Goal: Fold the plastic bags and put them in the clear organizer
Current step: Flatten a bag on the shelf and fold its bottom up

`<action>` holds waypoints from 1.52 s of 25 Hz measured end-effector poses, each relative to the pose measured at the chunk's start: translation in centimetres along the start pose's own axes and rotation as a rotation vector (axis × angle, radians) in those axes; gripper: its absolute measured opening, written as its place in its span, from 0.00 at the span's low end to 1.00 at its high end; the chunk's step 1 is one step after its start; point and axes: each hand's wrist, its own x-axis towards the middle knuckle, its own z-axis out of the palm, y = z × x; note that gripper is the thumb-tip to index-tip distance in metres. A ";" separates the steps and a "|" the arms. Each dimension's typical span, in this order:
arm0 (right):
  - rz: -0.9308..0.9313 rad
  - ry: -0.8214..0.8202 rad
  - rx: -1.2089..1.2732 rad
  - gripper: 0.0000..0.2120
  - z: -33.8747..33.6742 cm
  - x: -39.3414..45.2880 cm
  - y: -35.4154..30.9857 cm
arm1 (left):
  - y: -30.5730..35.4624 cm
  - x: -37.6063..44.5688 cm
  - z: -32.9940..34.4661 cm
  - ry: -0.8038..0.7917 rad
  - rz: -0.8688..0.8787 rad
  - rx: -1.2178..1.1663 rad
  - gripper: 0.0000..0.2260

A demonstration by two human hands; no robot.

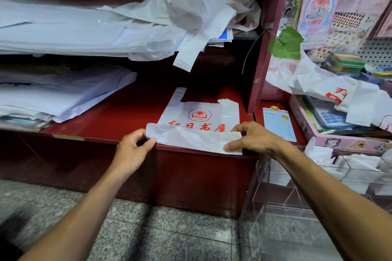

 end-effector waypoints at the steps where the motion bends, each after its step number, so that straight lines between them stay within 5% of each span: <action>1: -0.018 -0.001 0.007 0.11 0.1 -0.1 -0.1 | 0.0 0.0 0.0 0.006 -0.012 0.007 0.04; 8: 0.075 -0.057 -0.091 0.17 -0.1 0.1 0.3 | 1.0 0.3 0.9 0.167 -0.069 0.134 0.12; 17: 0.060 0.395 -0.207 0.13 1.7 0.6 0.3 | 1.4 0.7 1.6 0.253 -0.042 0.192 0.13; 28: 0.103 0.384 -0.117 0.03 1.8 1.4 0.9 | 1.2 0.8 1.4 0.285 -0.073 0.343 0.09; 33: 0.107 0.409 -0.109 0.10 1.9 1.3 0.8 | 1.3 0.3 1.0 0.302 -0.058 0.270 0.06; 38: 0.045 0.438 -0.255 0.06 2.4 0.8 0.7 | 0.5 0.4 1.0 0.186 0.177 0.530 0.08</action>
